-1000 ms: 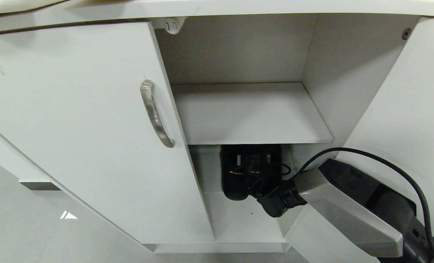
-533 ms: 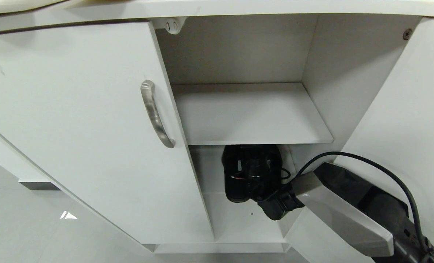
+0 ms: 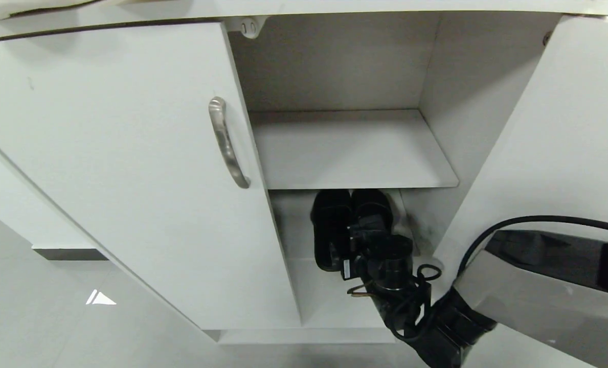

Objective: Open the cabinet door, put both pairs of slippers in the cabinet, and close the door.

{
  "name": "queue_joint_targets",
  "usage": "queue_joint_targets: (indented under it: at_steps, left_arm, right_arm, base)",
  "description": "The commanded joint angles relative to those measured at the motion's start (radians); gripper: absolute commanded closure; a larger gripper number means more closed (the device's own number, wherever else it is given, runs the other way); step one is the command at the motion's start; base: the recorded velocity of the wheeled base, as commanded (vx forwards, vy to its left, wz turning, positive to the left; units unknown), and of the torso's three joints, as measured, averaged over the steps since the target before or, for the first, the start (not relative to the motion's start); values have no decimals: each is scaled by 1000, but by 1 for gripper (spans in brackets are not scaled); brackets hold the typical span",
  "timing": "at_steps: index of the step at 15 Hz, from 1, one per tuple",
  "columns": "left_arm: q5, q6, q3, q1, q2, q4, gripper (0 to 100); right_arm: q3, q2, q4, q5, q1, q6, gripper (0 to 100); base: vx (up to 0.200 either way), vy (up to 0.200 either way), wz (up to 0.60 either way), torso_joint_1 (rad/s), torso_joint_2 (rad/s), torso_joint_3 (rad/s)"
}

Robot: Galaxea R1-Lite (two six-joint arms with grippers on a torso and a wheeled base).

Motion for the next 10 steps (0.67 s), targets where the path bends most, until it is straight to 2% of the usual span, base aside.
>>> queue_joint_targets:
  at_steps: [1, 6, 10]
  left_arm:
    - [1, -1, 0, 0, 2, 0, 100]
    - [-2, -1, 0, 0, 2, 0, 100]
    - [-2, -4, 0, 0, 2, 0, 100]
  right_arm:
    - [196, -177, -90, 69, 56, 10, 0]
    - [294, -241, -108, 115, 129, 50, 0]
    - [299, -278, -105, 132, 129, 56, 0]
  base:
    - [-200, 0, 0, -2, 2, 12]
    - [-200, 0, 0, 1, 3, 4]
    - [0, 0, 0, 0, 0, 0]
